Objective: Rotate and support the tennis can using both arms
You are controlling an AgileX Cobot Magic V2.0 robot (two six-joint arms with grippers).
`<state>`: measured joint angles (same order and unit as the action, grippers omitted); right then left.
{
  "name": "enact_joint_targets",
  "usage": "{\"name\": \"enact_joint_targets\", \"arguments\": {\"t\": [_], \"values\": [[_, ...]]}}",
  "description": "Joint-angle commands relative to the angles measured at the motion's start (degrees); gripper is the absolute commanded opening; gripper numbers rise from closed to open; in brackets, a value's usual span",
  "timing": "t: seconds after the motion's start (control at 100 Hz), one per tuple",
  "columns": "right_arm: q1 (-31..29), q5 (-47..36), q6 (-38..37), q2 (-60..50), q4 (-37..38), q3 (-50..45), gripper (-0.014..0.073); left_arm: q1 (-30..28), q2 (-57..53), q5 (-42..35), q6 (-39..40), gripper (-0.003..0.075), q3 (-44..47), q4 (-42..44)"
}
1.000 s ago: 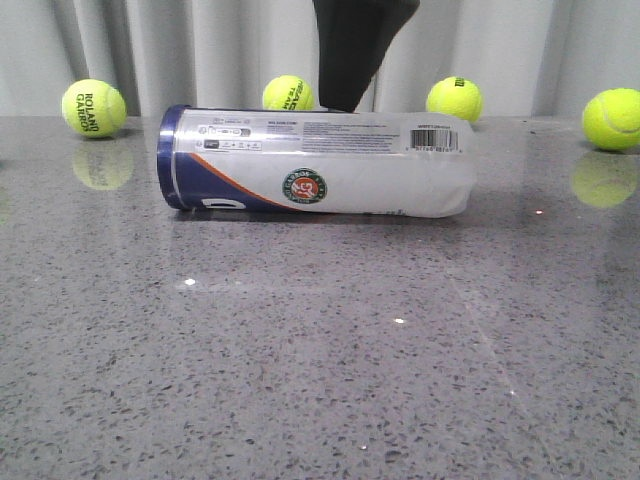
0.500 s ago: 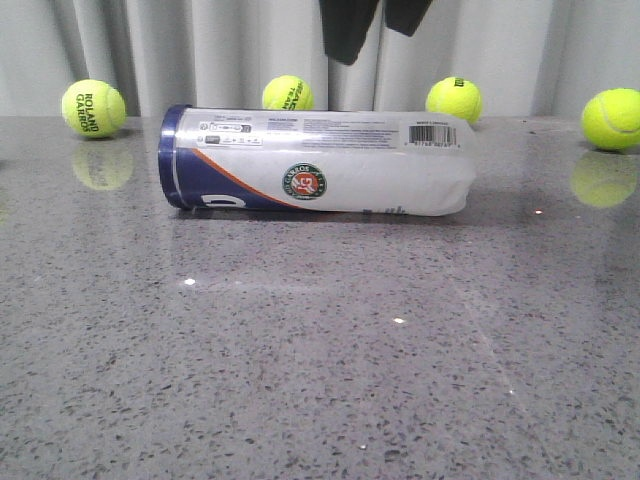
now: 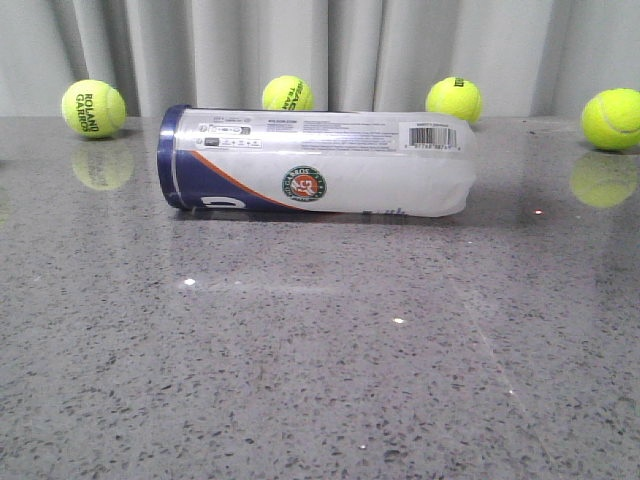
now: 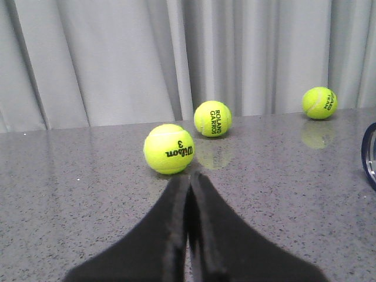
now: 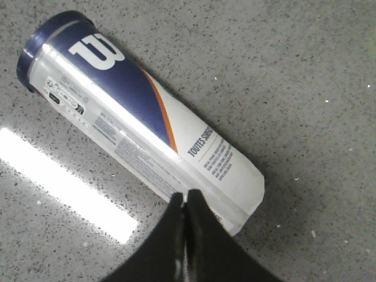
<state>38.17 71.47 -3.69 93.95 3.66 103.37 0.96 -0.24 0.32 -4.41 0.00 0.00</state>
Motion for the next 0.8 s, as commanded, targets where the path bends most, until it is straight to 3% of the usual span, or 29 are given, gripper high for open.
{"name": "enact_joint_targets", "arguments": {"t": [0.0,0.49,0.79], "values": [[-1.30,0.18,-1.11,-5.02,1.26,0.34,-0.0067,0.22,-1.85,-4.62,0.63,-0.0020,2.54,-0.38],[-17.75,-9.30,-2.69,-25.09,1.26,-23.16,-0.0067,0.22,-1.85,-4.88,0.63,-0.0020,2.54,-0.38],[-23.65,-19.63,-2.69,-42.92,1.39,-39.85,-0.0067,0.22,-1.85,-4.88,0.63,-0.0020,2.54,-0.38]]}}
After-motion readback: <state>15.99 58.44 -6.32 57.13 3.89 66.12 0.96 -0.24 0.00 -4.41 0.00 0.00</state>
